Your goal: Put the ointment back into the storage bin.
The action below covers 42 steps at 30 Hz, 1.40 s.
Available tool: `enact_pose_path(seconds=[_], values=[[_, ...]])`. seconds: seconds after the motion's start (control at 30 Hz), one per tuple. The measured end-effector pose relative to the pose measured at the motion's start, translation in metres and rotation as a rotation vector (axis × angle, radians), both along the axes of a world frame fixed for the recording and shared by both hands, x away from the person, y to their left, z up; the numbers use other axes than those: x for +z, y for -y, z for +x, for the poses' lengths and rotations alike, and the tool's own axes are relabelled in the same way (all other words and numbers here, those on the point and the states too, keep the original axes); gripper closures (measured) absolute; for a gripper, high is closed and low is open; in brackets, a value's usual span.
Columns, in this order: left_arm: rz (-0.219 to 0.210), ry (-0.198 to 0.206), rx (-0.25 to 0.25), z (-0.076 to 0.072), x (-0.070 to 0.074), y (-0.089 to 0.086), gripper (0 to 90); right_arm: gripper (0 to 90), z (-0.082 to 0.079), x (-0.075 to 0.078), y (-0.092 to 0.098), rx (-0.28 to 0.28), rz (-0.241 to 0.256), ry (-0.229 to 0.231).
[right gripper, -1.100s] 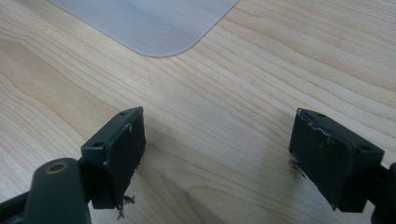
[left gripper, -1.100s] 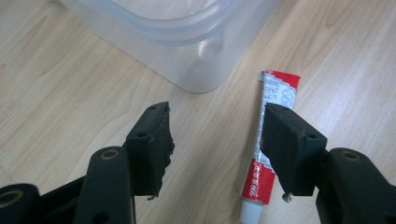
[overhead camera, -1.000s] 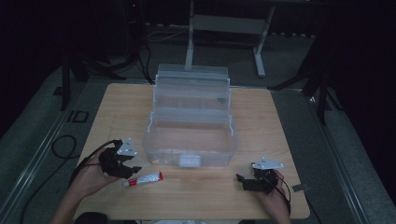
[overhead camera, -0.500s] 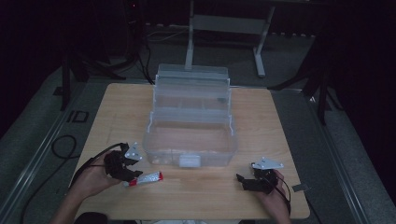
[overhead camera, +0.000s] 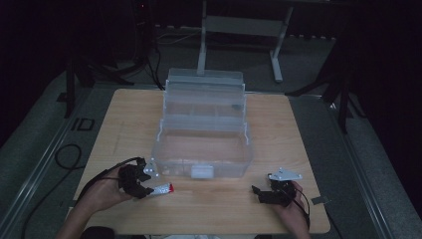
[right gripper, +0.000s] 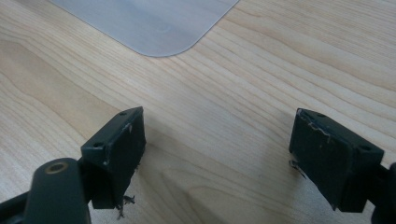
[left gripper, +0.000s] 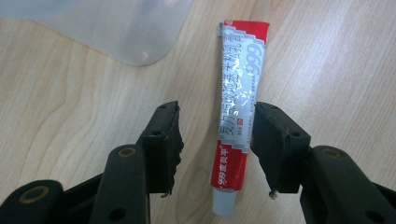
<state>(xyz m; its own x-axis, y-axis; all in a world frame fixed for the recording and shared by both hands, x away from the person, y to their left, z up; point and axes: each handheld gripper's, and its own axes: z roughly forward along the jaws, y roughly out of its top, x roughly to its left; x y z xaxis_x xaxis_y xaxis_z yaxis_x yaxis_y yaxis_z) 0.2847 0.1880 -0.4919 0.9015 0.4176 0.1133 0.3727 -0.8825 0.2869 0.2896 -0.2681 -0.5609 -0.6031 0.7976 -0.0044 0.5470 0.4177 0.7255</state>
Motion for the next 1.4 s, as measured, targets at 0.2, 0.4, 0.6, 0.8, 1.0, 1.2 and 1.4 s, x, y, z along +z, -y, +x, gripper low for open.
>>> enact_pose_path(seconds=[0.2,0.4,0.6,0.8,1.0,1.2,1.4], values=[[0.042,-0.012,-0.024,-0.002,-0.005,0.007,54.6,18.2,0.000,0.000,0.000,0.001,0.000,0.000],[0.105,-0.009,-0.039,-0.002,-0.011,0.015,55.3,18.2,0.000,0.000,0.000,0.001,0.000,0.000],[0.128,-0.022,-0.054,-0.003,-0.014,0.020,55.7,18.2,0.000,0.000,0.000,0.001,0.000,0.001],[0.153,-0.028,-0.064,-0.003,-0.016,0.024,56.0,18.2,0.000,0.000,0.000,0.000,0.000,0.000],[0.185,-0.042,-0.071,-0.001,-0.020,0.026,57.1,18.2,0.000,0.000,0.000,0.001,0.000,0.001],[0.211,-0.061,-0.080,-0.001,-0.023,0.028,59.7,18.2,0.000,0.000,0.000,0.001,0.000,0.001],[0.234,-0.074,-0.082,-0.001,-0.026,0.028,62.4,18.2,0.000,0.000,0.000,0.000,0.000,0.000]])
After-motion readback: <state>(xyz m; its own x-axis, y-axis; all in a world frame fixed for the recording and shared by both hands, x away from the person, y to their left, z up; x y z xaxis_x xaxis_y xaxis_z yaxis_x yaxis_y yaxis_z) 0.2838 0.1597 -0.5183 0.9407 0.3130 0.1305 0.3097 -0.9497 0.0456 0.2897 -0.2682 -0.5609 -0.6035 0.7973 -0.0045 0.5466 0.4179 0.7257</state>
